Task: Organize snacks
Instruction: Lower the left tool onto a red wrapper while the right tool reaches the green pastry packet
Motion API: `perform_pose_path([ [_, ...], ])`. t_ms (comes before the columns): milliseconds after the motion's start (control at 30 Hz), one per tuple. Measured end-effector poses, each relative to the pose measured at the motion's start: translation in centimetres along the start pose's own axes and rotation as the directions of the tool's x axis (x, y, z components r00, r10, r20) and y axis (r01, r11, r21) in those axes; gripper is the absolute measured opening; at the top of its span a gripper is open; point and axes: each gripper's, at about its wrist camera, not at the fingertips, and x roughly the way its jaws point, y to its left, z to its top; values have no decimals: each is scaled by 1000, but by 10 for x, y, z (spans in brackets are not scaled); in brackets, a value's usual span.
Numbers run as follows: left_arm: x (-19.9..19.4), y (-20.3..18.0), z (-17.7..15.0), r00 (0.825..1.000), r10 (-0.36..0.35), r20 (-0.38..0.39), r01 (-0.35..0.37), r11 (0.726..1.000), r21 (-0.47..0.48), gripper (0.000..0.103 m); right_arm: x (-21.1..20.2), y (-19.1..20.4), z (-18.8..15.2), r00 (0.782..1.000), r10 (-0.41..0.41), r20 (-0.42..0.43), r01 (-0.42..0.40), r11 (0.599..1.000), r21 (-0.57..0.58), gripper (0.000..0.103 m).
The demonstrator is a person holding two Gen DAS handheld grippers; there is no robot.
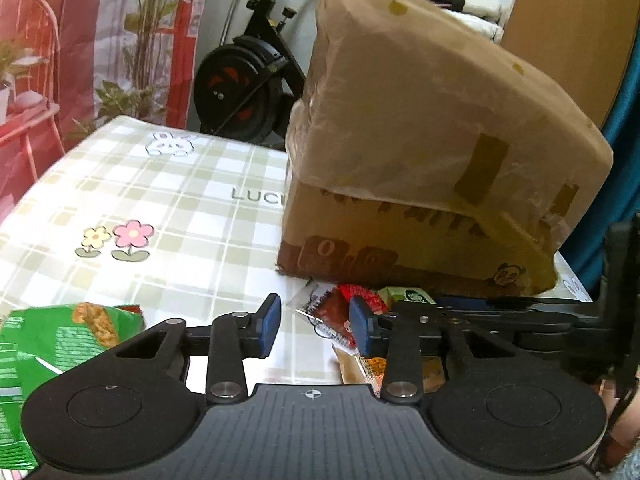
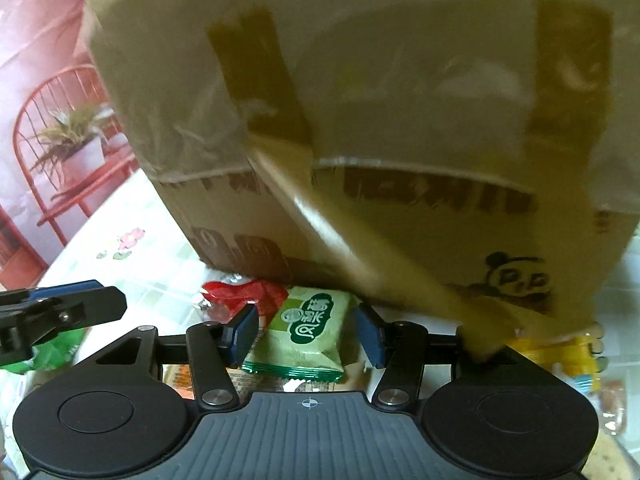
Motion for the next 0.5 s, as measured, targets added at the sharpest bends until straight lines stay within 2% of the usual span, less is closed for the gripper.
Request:
perform_pose_path([
  [67,5,-1,0,1000,-14,-13,14,1000,3,38,-3,-3,-4,1000,24,4,-24,1000,14,43],
  [167,14,-7,-1,999,-32,-32,33,999,17,38,-15,-11,-11,999,-4,35,3,1000,20,37],
  [500,54,-31,-2,996,-13,-89,14,1000,12,39,-52,-37,-52,984,-84,159,76,995,58,37],
])
